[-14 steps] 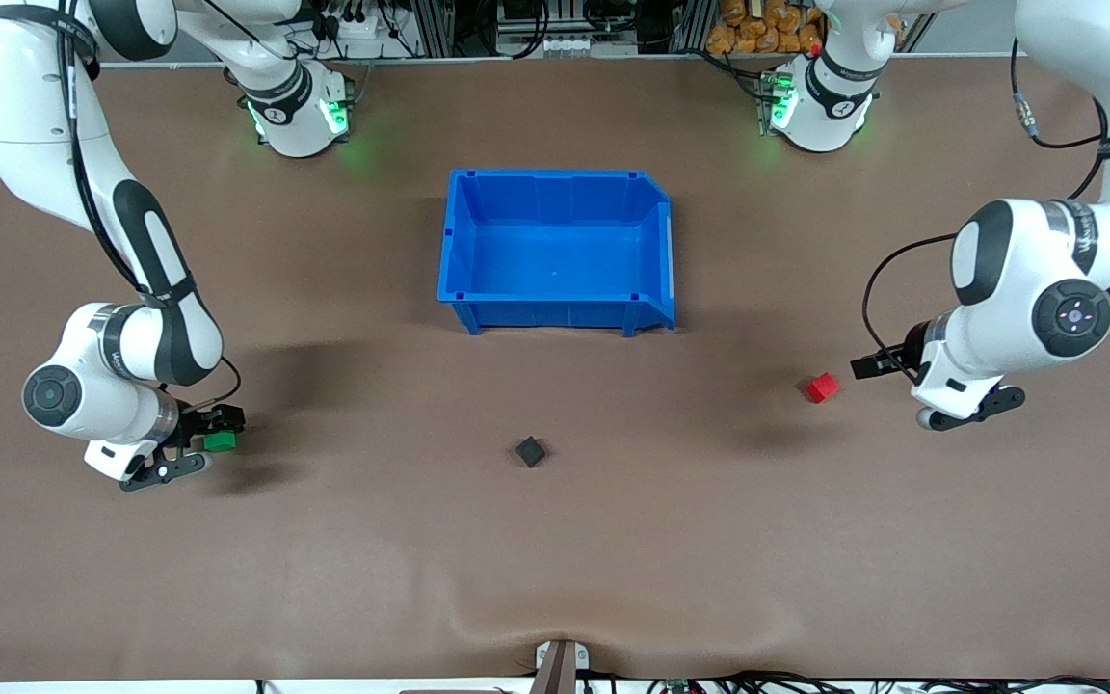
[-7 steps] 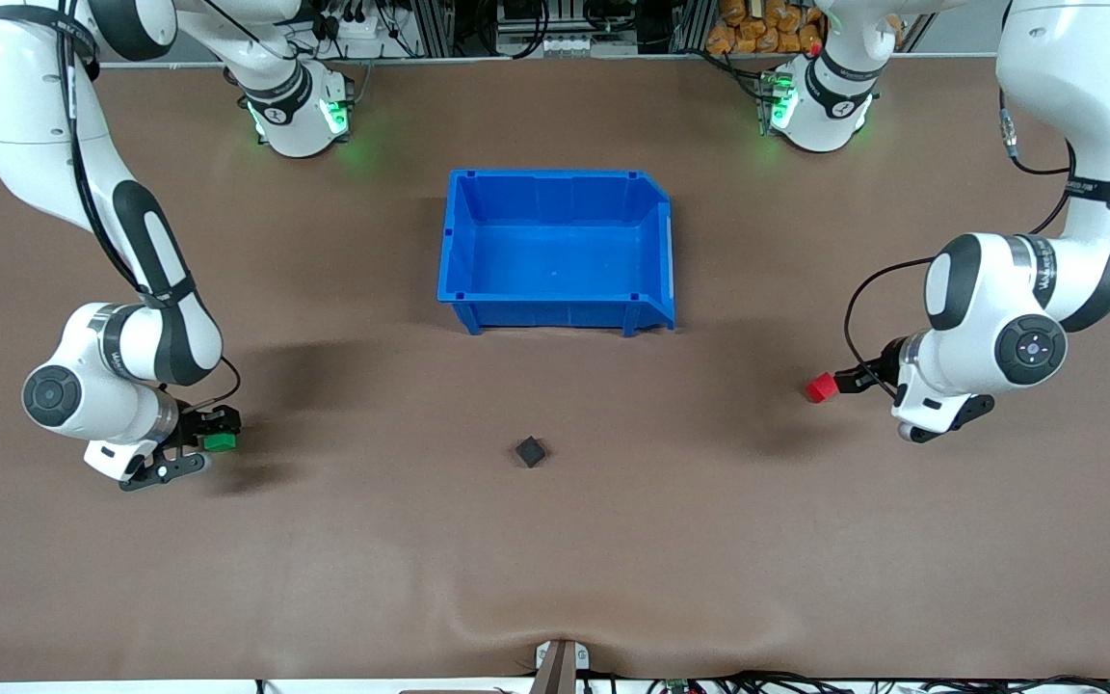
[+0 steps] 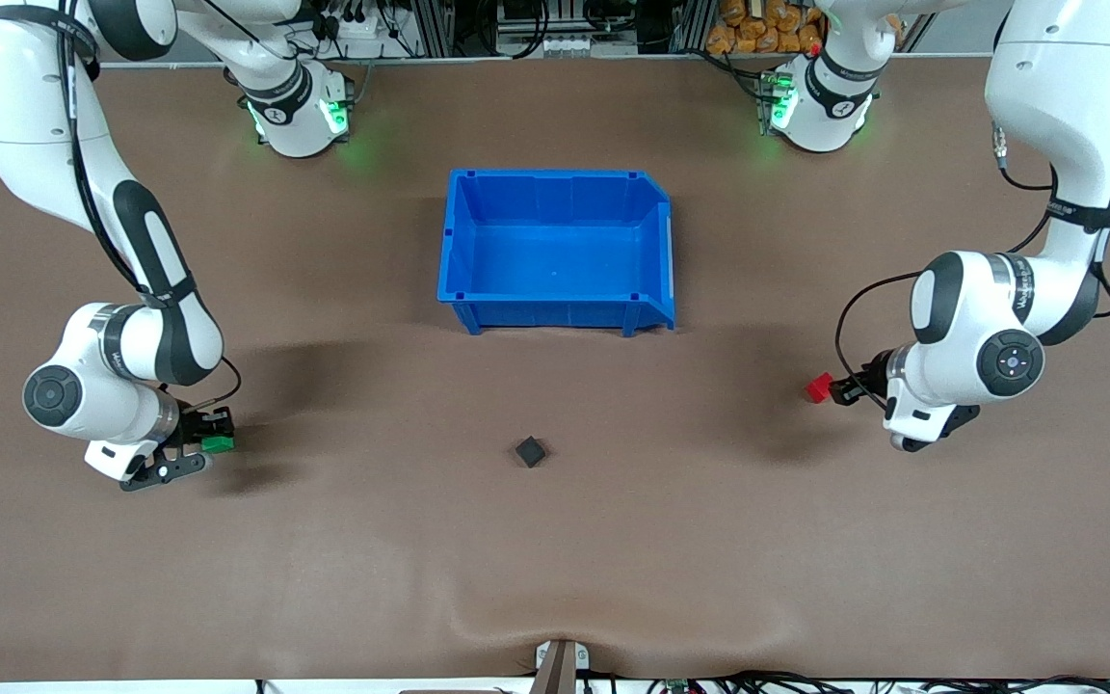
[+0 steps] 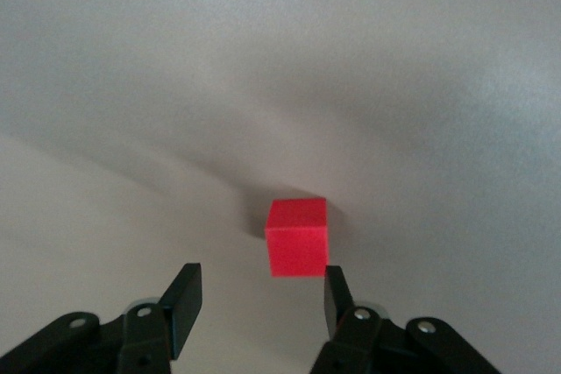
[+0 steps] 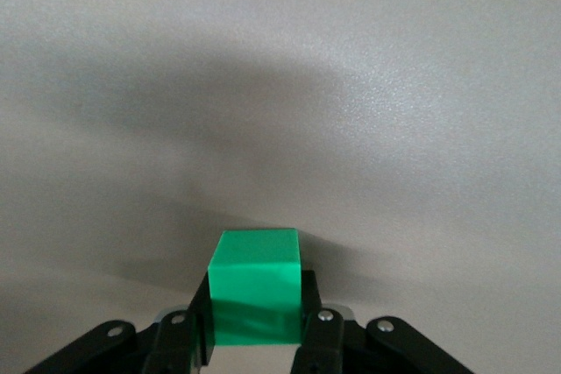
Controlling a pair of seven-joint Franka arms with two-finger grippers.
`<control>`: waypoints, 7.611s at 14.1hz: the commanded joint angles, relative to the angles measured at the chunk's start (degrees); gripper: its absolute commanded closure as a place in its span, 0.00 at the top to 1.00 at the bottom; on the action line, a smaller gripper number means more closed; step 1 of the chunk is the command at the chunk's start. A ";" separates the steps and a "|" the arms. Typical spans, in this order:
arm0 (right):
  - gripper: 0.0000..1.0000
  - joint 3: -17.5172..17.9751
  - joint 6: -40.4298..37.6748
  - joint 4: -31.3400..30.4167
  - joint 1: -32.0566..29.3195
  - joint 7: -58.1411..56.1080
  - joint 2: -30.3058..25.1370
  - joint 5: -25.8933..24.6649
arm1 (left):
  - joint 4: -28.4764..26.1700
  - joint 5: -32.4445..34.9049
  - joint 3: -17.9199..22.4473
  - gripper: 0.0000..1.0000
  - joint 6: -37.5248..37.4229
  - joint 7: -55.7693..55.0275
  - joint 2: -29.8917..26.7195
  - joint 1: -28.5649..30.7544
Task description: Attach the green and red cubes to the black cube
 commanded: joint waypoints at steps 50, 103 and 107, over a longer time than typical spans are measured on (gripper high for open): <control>0.04 0.78 -9.86 37.64 37.73 -35.24 22.05 0.49 | 4.66 -2.68 -4.89 0.00 9.01 -45.98 4.85 -8.02; 1.00 3.33 -52.26 8.28 1.96 21.66 -42.37 -0.48 | 39.90 -9.45 3.02 0.00 18.58 -79.21 32.27 -37.29; 1.00 3.07 -50.16 8.98 1.96 20.87 -42.82 -0.48 | 39.47 -10.67 2.93 0.00 19.90 -80.60 32.27 -37.73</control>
